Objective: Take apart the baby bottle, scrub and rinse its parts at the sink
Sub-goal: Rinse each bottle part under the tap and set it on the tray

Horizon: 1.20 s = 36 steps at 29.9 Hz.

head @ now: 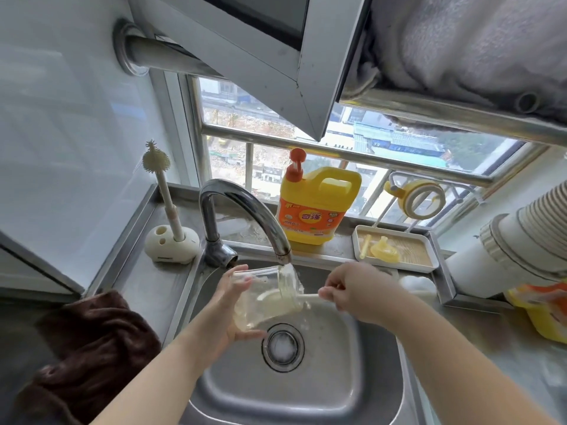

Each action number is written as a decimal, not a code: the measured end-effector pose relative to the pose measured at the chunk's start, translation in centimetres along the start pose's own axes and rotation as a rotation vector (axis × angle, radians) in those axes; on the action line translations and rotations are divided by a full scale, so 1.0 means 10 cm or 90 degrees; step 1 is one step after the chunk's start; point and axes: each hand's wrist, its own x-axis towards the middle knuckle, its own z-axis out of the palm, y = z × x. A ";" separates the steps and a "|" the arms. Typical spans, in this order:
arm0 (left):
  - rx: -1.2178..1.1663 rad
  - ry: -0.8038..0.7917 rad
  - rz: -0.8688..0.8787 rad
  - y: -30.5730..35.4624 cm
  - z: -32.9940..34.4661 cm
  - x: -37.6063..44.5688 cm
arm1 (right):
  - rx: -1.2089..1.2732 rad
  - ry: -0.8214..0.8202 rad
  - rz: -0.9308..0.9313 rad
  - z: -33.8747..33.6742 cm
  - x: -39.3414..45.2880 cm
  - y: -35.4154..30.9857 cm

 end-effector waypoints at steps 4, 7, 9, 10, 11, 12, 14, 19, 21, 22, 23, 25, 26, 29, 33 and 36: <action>-0.016 -0.034 -0.009 -0.07 0.07 0.00 | 0.105 -0.007 -0.005 0.15 0.08 -0.12; -0.071 -0.057 -0.013 -0.09 0.03 -0.02 | 0.164 -0.017 0.000 0.13 0.04 -0.10; -0.079 -0.085 -0.033 -0.11 -0.01 -0.03 | 0.182 -0.018 -0.016 0.14 0.01 -0.09; -0.037 -0.089 -0.053 -0.10 -0.02 -0.04 | 0.186 -0.015 -0.023 0.15 0.00 -0.09; 0.041 -0.078 -0.074 -0.09 -0.02 -0.04 | 0.187 -0.014 -0.027 0.15 -0.01 -0.09; 0.131 -0.070 -0.091 -0.09 -0.03 -0.04 | 0.187 -0.014 -0.029 0.16 -0.01 -0.08; 0.213 -0.063 -0.117 -0.07 -0.08 -0.02 | 0.194 -0.017 -0.032 0.18 -0.01 -0.06; -0.019 -0.126 -0.112 0.07 -0.14 0.01 | 0.195 0.006 -0.056 0.18 -0.02 -0.05; -0.068 -0.139 -0.135 0.10 -0.11 0.01 | 0.163 0.001 -0.067 0.16 -0.04 -0.07; -0.064 -0.121 -0.145 0.10 -0.08 0.01 | 0.143 0.002 -0.073 0.17 -0.05 -0.08; -0.047 -0.092 -0.151 0.10 -0.05 0.01 | 0.122 0.005 -0.079 0.18 -0.05 -0.10; -0.023 -0.054 -0.142 0.08 -0.01 -0.03 | 0.077 -0.001 -0.085 0.21 -0.07 -0.10; -0.021 -0.051 -0.129 0.07 -0.01 -0.05 | 0.042 -0.011 -0.080 0.20 -0.08 -0.07; -0.015 -0.061 -0.115 0.01 -0.04 -0.11 | -0.076 0.001 -0.052 0.03 -0.13 0.08; -0.011 0.005 -0.071 -0.06 -0.03 -0.06 | -0.152 0.091 -0.045 0.06 -0.11 0.05; 0.006 0.031 -0.042 -0.04 -0.08 -0.05 | -0.127 0.054 -0.029 0.09 -0.12 0.07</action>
